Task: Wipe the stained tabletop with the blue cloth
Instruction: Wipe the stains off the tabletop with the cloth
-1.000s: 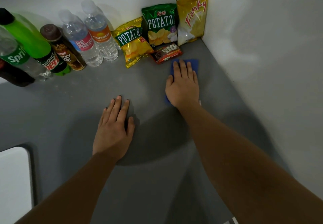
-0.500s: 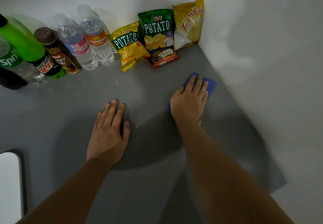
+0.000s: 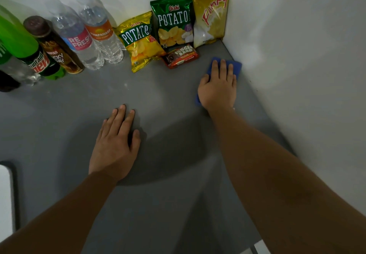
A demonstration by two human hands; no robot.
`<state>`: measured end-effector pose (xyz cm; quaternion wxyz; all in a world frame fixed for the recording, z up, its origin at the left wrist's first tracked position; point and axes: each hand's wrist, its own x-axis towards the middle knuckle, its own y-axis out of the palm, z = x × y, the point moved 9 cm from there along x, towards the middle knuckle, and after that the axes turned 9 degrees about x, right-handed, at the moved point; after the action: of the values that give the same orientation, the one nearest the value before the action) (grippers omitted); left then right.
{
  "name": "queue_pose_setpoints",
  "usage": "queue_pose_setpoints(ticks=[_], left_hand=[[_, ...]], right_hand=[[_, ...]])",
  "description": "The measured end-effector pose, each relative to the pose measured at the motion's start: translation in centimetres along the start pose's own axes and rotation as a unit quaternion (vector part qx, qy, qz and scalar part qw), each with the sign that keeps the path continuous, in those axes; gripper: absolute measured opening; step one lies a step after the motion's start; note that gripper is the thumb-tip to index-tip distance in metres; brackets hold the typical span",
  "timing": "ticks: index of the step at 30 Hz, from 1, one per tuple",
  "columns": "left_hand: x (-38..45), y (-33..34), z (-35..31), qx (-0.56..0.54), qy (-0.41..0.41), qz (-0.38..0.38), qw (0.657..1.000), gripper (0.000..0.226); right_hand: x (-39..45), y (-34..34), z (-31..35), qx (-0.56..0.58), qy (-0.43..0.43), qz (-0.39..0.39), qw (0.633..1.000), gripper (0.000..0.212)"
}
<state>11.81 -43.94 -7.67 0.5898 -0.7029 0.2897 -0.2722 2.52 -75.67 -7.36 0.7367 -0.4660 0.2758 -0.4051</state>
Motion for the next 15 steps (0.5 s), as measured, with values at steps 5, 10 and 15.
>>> queue_pose_setpoints(ticks=[5, 10, 15], left_hand=[[0.1, -0.1, -0.1, 0.001, 0.001, -0.002, 1.000, 0.060], [0.1, -0.1, 0.0, 0.002, 0.000, -0.007, 1.000, 0.060], [0.0, -0.2, -0.1, 0.003, -0.003, -0.010, 1.000, 0.059]], right_hand=[[-2.5, -1.2, -2.1, 0.002, 0.012, -0.015, 1.000, 0.063], [-7.5, -1.7, -3.4, 0.009, 0.023, -0.029, 0.999, 0.061], [-10.5, 0.8, -0.7, 0.009, 0.003, -0.004, 1.000, 0.063]])
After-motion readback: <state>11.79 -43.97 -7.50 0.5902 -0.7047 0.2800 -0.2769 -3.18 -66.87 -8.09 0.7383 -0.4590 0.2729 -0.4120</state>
